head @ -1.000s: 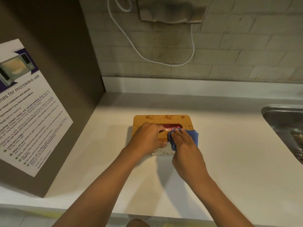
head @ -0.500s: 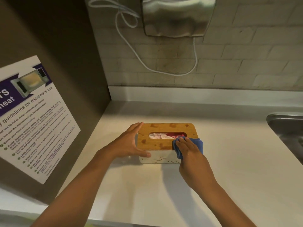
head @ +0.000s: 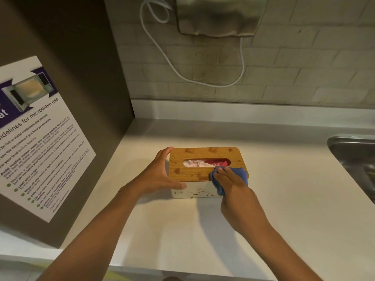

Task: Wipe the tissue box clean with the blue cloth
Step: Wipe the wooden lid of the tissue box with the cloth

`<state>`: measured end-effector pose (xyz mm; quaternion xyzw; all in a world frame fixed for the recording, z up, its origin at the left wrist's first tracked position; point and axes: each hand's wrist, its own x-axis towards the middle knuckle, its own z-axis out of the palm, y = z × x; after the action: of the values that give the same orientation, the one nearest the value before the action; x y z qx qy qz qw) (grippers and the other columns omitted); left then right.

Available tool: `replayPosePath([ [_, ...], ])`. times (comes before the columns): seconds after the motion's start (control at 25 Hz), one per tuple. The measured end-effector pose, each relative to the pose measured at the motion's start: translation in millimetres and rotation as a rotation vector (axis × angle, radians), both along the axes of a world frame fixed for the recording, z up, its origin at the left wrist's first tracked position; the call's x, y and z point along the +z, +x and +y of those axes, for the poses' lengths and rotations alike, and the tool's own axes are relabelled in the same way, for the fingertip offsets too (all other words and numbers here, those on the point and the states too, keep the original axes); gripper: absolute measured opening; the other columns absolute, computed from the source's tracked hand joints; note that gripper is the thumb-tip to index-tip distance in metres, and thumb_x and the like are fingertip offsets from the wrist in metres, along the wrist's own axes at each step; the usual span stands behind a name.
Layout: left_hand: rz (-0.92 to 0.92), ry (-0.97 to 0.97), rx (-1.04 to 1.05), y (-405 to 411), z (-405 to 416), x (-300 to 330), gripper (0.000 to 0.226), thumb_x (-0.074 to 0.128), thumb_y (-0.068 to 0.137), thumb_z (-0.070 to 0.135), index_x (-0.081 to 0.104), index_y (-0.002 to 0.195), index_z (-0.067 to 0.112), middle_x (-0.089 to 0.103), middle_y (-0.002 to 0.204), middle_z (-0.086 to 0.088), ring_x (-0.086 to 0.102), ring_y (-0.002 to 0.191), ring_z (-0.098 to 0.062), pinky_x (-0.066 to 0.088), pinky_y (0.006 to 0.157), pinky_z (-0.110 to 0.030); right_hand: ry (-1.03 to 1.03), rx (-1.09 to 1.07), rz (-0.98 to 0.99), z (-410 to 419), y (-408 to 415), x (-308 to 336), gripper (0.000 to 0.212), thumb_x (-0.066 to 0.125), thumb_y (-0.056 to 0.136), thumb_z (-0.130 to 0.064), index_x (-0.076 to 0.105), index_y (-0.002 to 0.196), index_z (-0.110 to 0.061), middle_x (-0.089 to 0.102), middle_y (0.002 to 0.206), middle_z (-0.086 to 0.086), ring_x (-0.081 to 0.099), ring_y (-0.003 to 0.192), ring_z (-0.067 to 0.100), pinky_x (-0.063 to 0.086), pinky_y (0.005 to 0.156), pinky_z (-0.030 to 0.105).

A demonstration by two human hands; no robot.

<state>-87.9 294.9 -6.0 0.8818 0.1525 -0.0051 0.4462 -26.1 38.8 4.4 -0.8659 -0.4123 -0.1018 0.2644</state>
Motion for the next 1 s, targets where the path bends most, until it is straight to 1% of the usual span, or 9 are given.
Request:
replayPosePath([
  [0.12, 0.037, -0.001, -0.04, -1.6, 3.6, 4.6, 0.138, 0.098, 0.055, 0.051, 0.006, 0.158, 0.045, 0.023, 0.163, 0.019, 0.032, 0.143, -0.011, 0.049, 0.102, -0.032, 0.056, -0.039, 0.051, -15.0, 15.9, 11.6, 0.037, 0.05, 0.071, 0.009, 0.039, 0.074, -0.026, 0.05, 0.079, -0.01, 0.046, 0.074, 0.017, 0.05, 0.06, 0.029],
  [0.2, 0.05, 0.072, -0.072, -0.5, 1.2, 12.6, 0.146, 0.093, 0.05, 0.066, 0.0, 0.16, 0.044, 0.013, 0.167, 0.019, 0.027, 0.146, -0.01, 0.042, 0.113, -0.037, 0.04, -0.111, 0.032, -14.3, 19.5, 14.8, 0.033, 0.05, 0.07, 0.009, 0.041, 0.071, -0.023, 0.048, 0.076, -0.011, 0.046, 0.072, 0.019, 0.042, 0.056, 0.023],
  [0.28, 0.054, 0.162, -0.112, 2.8, -2.7, 19.0, 0.148, 0.091, 0.05, 0.07, -0.002, 0.161, 0.041, 0.004, 0.167, 0.024, 0.026, 0.147, -0.007, 0.036, 0.118, -0.037, 0.03, -0.136, 0.01, -10.8, 15.3, 16.4, 0.032, 0.054, 0.066, 0.012, 0.046, 0.071, -0.019, 0.051, 0.075, -0.008, 0.046, 0.069, 0.02, 0.039, 0.055, 0.023],
  [0.48, 0.083, 0.289, -0.141, 8.6, -4.0, 22.6, 0.143, 0.089, 0.057, 0.069, 0.001, 0.163, 0.029, 0.005, 0.163, 0.026, 0.03, 0.145, -0.009, 0.037, 0.118, -0.036, 0.043, -0.122, 0.01, -13.0, 12.0, 12.0, 0.03, 0.059, 0.07, 0.01, 0.048, 0.074, -0.018, 0.055, 0.079, -0.005, 0.048, 0.07, 0.018, 0.047, 0.057, 0.026],
  [0.64, 0.065, 0.287, -0.17, 8.2, -3.6, 19.2, 0.134, 0.083, 0.058, 0.078, 0.01, 0.161, 0.031, 0.01, 0.153, 0.03, 0.04, 0.138, -0.011, 0.047, 0.111, -0.037, 0.064, -0.163, 0.012, -13.2, 17.7, 7.3, 0.02, 0.057, 0.08, 0.002, 0.054, 0.08, -0.017, 0.058, 0.086, -0.004, 0.052, 0.083, 0.023, 0.036, 0.055, 0.019],
  [0.72, 0.054, 0.282, -0.164, 8.1, -3.9, 18.2, 0.132, 0.082, 0.057, 0.078, 0.013, 0.159, 0.033, 0.012, 0.151, 0.03, 0.042, 0.135, -0.01, 0.049, 0.108, -0.036, 0.059, -0.193, -0.019, -2.4, 14.0, 7.8, 0.019, 0.062, 0.077, 0.003, 0.059, 0.084, -0.014, 0.063, 0.092, 0.001, 0.056, 0.088, 0.026, 0.046, 0.059, 0.022],
  [0.8, 0.051, 0.262, -0.157, 8.2, -4.8, 17.9, 0.13, 0.085, 0.06, 0.073, 0.012, 0.16, 0.033, 0.012, 0.152, 0.03, 0.041, 0.135, -0.009, 0.05, 0.107, -0.035, 0.043, -0.178, -0.008, 6.4, 1.6, 5.2, 0.027, 0.068, 0.072, 0.005, 0.066, 0.096, -0.009, 0.065, 0.103, 0.007, 0.059, 0.096, 0.027, 0.056, 0.072, 0.032],
  [0.88, 0.056, 0.251, -0.139, 8.2, -5.5, 16.9, 0.132, 0.087, 0.062, 0.068, 0.008, 0.162, 0.032, 0.009, 0.154, 0.03, 0.037, 0.136, -0.008, 0.048, 0.108, -0.035, 0.052, -0.122, -0.004, 0.6, -7.6, 0.4, 0.035, 0.068, 0.072, 0.009, 0.067, 0.103, -0.006, 0.065, 0.112, 0.008, 0.06, 0.102, 0.028, 0.056, 0.08, 0.036],
  [1.0, 0.053, 0.231, -0.13, 7.4, -7.1, 13.1, 0.135, 0.087, 0.062, 0.069, 0.005, 0.162, 0.032, 0.007, 0.155, 0.032, 0.035, 0.138, -0.008, 0.045, 0.112, -0.037, 0.022, -0.092, 0.014, -19.0, 1.6, 2.4, 0.039, 0.054, 0.077, 0.01, 0.063, 0.111, -0.006, 0.058, 0.121, 0.005, 0.052, 0.111, 0.026, 0.047, 0.092, 0.033],
])
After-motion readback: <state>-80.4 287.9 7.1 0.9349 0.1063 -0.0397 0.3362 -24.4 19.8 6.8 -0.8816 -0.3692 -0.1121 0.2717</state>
